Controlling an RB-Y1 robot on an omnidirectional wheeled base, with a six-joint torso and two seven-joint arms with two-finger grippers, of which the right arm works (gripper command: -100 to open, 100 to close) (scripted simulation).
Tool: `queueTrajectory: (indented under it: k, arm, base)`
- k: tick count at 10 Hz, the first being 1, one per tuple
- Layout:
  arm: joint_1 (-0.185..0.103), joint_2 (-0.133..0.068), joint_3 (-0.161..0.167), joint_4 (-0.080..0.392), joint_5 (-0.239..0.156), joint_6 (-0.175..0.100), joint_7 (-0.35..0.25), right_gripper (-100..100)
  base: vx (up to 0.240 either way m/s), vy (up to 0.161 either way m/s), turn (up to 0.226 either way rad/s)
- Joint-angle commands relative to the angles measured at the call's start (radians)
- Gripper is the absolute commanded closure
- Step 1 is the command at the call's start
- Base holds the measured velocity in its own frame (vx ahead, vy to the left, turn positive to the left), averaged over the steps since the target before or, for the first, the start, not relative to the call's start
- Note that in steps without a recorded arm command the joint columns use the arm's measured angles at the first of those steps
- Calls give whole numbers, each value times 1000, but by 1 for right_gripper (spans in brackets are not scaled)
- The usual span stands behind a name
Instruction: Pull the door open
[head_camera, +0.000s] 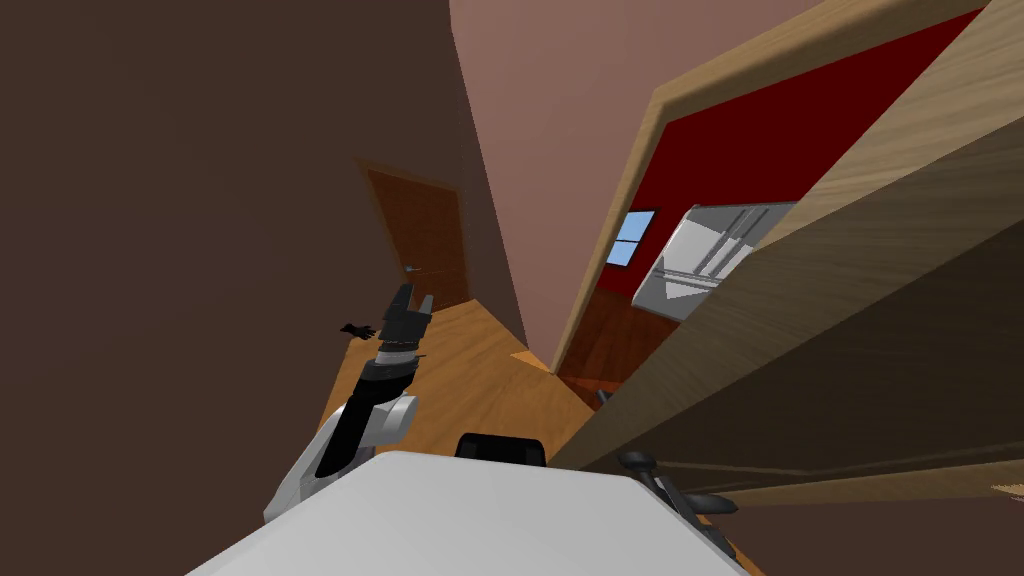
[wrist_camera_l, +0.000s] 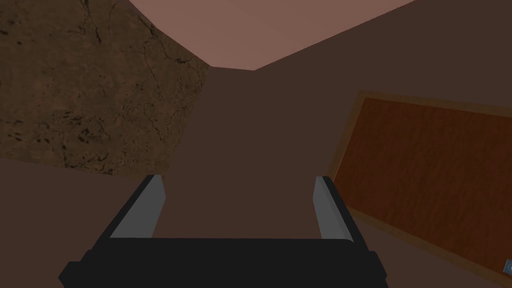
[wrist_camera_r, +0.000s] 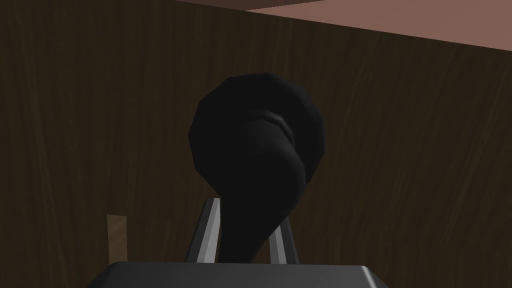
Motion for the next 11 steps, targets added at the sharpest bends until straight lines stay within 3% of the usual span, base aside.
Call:
queueTrajectory:
  k: [1, 7, 11]
  arm:
    - [-16, -10, -12, 5, -6, 0, 3, 100]
    - [-58, -18, -17, 39, -8, 25, 2, 100]
    - [-83, -25, -16, 49, -14, 41, -12, 100]
  base:
    - [-31, -58, 237]
    - [-80, -24, 253]
    - [-141, 34, 99]
